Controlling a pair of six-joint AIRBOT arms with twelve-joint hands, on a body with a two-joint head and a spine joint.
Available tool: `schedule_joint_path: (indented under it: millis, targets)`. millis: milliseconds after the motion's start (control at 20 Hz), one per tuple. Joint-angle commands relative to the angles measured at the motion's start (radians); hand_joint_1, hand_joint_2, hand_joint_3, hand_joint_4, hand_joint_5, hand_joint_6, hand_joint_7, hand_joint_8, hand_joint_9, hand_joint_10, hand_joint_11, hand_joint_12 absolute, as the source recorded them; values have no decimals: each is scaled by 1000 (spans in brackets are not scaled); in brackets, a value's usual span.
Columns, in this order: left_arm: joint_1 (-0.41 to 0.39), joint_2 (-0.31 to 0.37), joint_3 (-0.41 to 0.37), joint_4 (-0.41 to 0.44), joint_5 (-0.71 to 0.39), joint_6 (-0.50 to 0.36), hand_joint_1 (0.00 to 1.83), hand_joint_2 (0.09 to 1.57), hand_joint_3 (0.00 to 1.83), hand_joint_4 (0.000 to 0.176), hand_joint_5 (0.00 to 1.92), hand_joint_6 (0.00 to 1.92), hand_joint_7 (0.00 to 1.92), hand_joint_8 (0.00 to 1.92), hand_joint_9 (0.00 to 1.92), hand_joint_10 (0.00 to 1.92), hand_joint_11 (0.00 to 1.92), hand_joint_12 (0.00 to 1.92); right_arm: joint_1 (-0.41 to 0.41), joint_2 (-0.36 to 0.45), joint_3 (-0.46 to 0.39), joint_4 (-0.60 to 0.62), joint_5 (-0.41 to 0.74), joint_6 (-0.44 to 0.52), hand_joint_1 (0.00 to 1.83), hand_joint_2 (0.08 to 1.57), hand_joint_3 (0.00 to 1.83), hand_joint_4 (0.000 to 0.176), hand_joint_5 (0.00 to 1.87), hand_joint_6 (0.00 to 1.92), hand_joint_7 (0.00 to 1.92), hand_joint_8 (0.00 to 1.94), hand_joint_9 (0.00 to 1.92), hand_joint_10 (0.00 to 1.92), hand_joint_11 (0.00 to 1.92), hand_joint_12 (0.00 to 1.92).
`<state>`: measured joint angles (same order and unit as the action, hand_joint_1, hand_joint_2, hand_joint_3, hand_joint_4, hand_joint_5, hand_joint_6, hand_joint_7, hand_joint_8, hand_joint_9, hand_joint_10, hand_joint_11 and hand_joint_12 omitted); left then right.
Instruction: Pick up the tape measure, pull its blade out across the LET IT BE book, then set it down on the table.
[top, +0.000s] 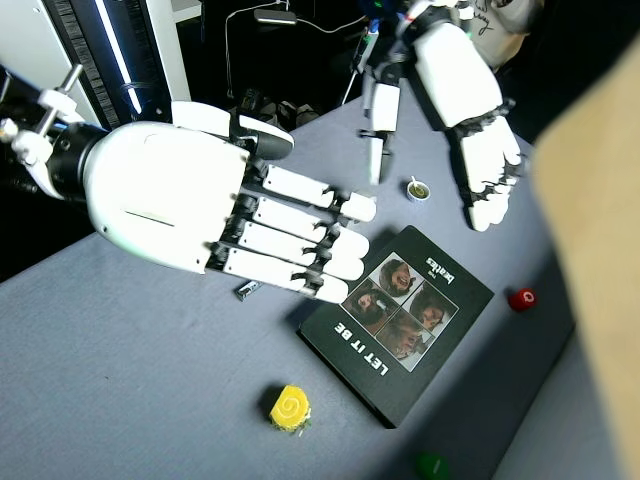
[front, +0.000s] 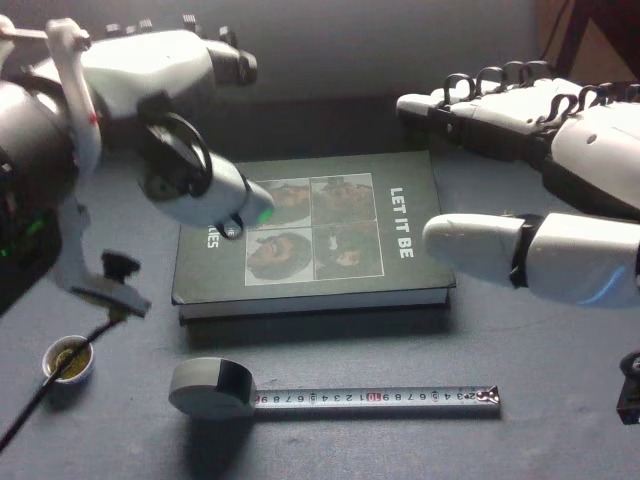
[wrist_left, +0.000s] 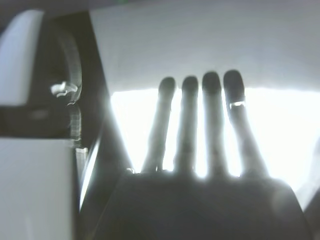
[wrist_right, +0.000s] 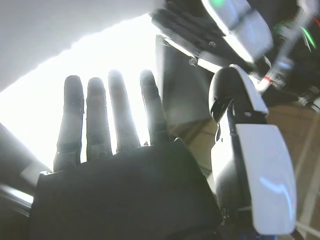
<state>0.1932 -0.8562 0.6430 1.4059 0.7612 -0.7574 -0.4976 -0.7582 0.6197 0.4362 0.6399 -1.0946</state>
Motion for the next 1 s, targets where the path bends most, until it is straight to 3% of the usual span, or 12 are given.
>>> schedule_joint_path:
  millis: [0,100,150,250,300,400,500,650,700,800,850,950]
  targets:
    - [-18,8,11,72,-44,-5,1060,997,1,0,251,2,221,2,208,2,0,724,18,2,11,-61,82,57,130,1202,0,85,162,6,179,8,117,12,0,559]
    - [-32,26,44,30,-117,23,1095,990,0,0,268,6,229,2,216,3,0,733,26,-1,25,-74,82,79,133,1200,0,86,155,1,169,2,113,7,0,536]
    - [-48,43,65,-14,-175,111,1116,991,0,0,270,5,229,2,217,3,0,734,25,-3,25,-74,87,51,139,1200,0,81,147,1,163,1,110,4,0,514]
    - [-85,60,84,-149,-208,345,1136,997,1,0,261,1,230,1,216,2,0,736,21,-5,24,-73,88,3,139,1202,0,79,147,1,161,0,105,1,0,474]
    - [-112,70,96,-251,-234,530,1138,1012,7,0,256,0,230,1,217,2,0,739,20,-6,24,-67,88,-19,138,1202,0,79,148,1,165,2,109,3,0,476]
    - [-124,89,125,-441,-300,787,1141,1023,10,0,257,1,233,2,217,2,0,740,20,-7,24,-61,92,-24,149,1205,1,79,149,1,174,4,116,5,0,483]
    - [-126,108,132,-470,-353,886,1157,1017,5,0,266,4,244,6,224,4,0,740,18,-9,24,-60,94,-31,149,1212,3,79,150,1,173,3,115,3,0,523]
    - [-160,121,144,-982,-323,1514,1144,1015,3,0,261,1,247,4,225,3,0,736,13,-9,19,-61,95,-39,160,1209,0,78,164,4,195,5,133,7,0,550]
    - [-155,123,146,-1116,-356,1672,1144,1015,2,0,255,1,246,3,226,2,0,724,12,-9,18,-61,96,-40,168,1206,0,78,165,4,196,4,134,6,0,553]
    - [-135,131,138,-1336,-448,1904,1122,1033,6,0,248,0,241,0,221,0,0,703,12,-9,17,-61,96,-42,184,1204,0,78,170,4,195,2,138,5,0,589]
    - [-132,134,136,-1507,-487,2075,1119,1035,6,0,248,0,240,0,219,0,0,702,12,-9,16,-61,96,-43,186,1204,0,78,170,4,196,2,132,2,0,588]
    - [-114,146,127,-1963,-593,2511,1135,1027,2,0,269,8,249,3,220,1,0,700,10,-10,15,-61,97,-46,164,1211,2,79,149,1,193,0,109,1,0,514]
